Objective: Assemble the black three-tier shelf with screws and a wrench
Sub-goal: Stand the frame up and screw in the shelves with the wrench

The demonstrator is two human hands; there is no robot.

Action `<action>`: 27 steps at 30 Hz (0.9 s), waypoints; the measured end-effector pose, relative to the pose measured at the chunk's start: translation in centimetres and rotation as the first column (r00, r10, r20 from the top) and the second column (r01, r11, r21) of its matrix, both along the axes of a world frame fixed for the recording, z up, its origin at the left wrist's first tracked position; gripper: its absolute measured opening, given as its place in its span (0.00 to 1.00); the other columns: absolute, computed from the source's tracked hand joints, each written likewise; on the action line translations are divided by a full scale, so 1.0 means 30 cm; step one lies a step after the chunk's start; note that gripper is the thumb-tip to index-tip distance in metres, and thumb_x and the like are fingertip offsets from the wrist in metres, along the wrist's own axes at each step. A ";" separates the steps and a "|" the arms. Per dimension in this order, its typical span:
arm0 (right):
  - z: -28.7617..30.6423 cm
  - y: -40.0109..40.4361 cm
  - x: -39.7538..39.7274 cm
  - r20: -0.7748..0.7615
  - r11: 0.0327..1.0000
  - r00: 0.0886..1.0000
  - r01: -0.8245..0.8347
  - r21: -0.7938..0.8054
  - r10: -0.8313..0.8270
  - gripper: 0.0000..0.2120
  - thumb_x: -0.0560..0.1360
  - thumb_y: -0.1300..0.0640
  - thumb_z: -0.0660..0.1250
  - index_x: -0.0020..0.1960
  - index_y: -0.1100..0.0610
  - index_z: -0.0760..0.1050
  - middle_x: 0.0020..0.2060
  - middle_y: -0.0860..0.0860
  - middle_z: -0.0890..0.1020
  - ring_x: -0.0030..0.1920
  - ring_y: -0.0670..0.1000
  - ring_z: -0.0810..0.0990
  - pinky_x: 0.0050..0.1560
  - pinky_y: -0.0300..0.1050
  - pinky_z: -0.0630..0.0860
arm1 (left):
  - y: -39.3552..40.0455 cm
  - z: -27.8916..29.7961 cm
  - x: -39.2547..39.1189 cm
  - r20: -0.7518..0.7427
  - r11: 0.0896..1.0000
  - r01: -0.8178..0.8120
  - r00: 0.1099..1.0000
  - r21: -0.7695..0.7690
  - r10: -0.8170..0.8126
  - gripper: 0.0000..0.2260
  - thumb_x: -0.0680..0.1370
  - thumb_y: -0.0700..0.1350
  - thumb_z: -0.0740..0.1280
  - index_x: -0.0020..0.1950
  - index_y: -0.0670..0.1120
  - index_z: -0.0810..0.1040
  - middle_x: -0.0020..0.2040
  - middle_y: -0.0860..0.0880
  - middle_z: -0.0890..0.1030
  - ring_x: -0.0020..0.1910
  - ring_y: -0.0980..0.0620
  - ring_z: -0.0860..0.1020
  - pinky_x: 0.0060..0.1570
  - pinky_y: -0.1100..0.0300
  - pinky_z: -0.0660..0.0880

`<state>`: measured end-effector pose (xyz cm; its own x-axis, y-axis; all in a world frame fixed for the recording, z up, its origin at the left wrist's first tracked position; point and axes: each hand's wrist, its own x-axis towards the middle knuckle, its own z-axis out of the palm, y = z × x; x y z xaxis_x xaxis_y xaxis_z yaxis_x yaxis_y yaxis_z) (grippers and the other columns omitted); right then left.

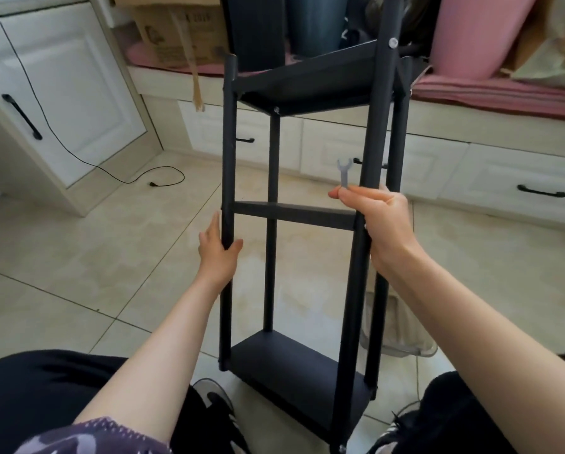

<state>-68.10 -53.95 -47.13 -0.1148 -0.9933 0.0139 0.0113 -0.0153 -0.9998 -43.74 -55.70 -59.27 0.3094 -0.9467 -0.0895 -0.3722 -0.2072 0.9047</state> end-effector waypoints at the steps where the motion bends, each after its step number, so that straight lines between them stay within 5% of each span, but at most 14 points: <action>1: 0.007 0.003 0.008 0.005 1.000 1.000 0.009 0.012 -0.009 0.06 0.73 0.54 0.73 0.39 0.46 0.87 0.54 0.40 0.83 0.76 0.51 0.62 0.75 0.62 0.56 | 0.021 0.014 -0.030 0.048 1.000 -0.015 0.999 -0.027 0.017 0.30 0.83 0.41 0.64 0.82 0.52 0.56 0.78 0.52 0.57 0.77 0.52 0.59 0.70 0.59 0.55; 4: 0.030 0.008 0.030 0.023 0.999 0.999 0.021 0.041 -0.022 0.06 0.73 0.54 0.73 0.40 0.47 0.87 0.62 0.48 0.81 0.75 0.51 0.62 0.75 0.62 0.56 | 0.117 0.053 -0.163 -0.045 0.992 0.015 0.999 -0.127 -0.021 0.21 0.83 0.39 0.64 0.75 0.49 0.69 0.74 0.50 0.67 0.74 0.52 0.67 0.71 0.64 0.63; 7: 0.044 0.015 0.059 0.021 0.999 1.000 0.016 0.035 -0.017 0.06 0.73 0.55 0.73 0.39 0.48 0.87 0.64 0.50 0.79 0.76 0.51 0.62 0.75 0.62 0.56 | 0.240 0.099 -0.327 -0.230 0.973 0.183 0.950 -0.143 -0.212 0.09 0.84 0.46 0.63 0.63 0.56 0.76 0.62 0.56 0.79 0.62 0.60 0.77 0.52 0.77 0.70; 12: 0.066 0.044 0.117 -0.062 0.999 0.997 -0.047 -0.004 0.047 0.05 0.74 0.53 0.72 0.41 0.48 0.86 0.61 0.48 0.81 0.76 0.52 0.60 0.74 0.64 0.58 | 0.364 0.100 -0.455 -0.248 0.935 0.291 0.908 -0.203 -0.337 0.10 0.83 0.55 0.62 0.58 0.71 0.67 0.45 0.60 0.80 0.44 0.57 0.81 0.44 0.62 0.79; 16: 0.092 0.062 0.139 -0.123 0.997 0.990 -0.079 -0.027 0.075 0.04 0.73 0.53 0.73 0.41 0.48 0.86 0.50 0.38 0.77 0.73 0.45 0.63 0.72 0.61 0.61 | 0.388 0.109 -0.457 -0.205 0.944 0.225 0.939 -0.240 -0.276 0.12 0.84 0.55 0.59 0.60 0.75 0.63 0.35 0.60 0.76 0.33 0.58 0.76 0.32 0.65 0.73; 18: 0.098 0.067 0.151 -0.187 0.993 0.978 -0.103 -0.054 0.091 0.05 0.73 0.52 0.73 0.40 0.47 0.86 0.49 0.40 0.78 0.64 0.42 0.69 0.71 0.60 0.64 | 0.403 0.106 -0.453 -0.189 0.951 0.167 0.957 -0.262 -0.221 0.14 0.83 0.58 0.57 0.69 0.65 0.63 0.35 0.58 0.75 0.32 0.59 0.76 0.30 0.68 0.71; 21: 0.096 0.073 0.173 -0.279 0.985 0.952 -0.152 -0.085 0.122 0.05 0.72 0.50 0.72 0.39 0.45 0.86 0.45 0.40 0.80 0.66 0.53 0.71 0.69 0.62 0.66 | 0.424 0.097 -0.430 -0.127 0.951 0.106 0.981 -0.291 -0.149 0.16 0.84 0.54 0.57 0.72 0.56 0.65 0.40 0.59 0.79 0.39 0.59 0.79 0.35 0.70 0.73; 25: 0.082 0.081 0.193 -0.309 0.973 0.932 -0.219 -0.071 0.187 0.08 0.74 0.51 0.71 0.37 0.43 0.85 0.37 0.35 0.80 0.65 0.58 0.70 0.68 0.63 0.65 | 0.441 0.109 -0.391 -0.062 0.944 0.056 0.995 -0.325 -0.081 0.19 0.83 0.56 0.57 0.74 0.56 0.66 0.49 0.75 0.76 0.50 0.71 0.76 0.43 0.78 0.70; 27: 0.079 0.080 0.198 -0.310 0.973 0.931 -0.221 -0.069 0.190 0.08 0.74 0.52 0.71 0.38 0.44 0.85 0.32 0.30 0.78 0.64 0.56 0.71 0.67 0.62 0.66 | 0.437 0.112 -0.370 -0.049 0.934 0.053 0.996 -0.353 -0.075 0.20 0.81 0.59 0.60 0.72 0.59 0.64 0.46 0.69 0.78 0.45 0.65 0.79 0.40 0.76 0.71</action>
<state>-62.17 -51.56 -44.75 0.1169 -0.9862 0.1171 -0.2750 -0.1455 -0.9504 -54.85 -42.60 -55.92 0.2515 -0.9389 0.2350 -0.3162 0.1497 0.9368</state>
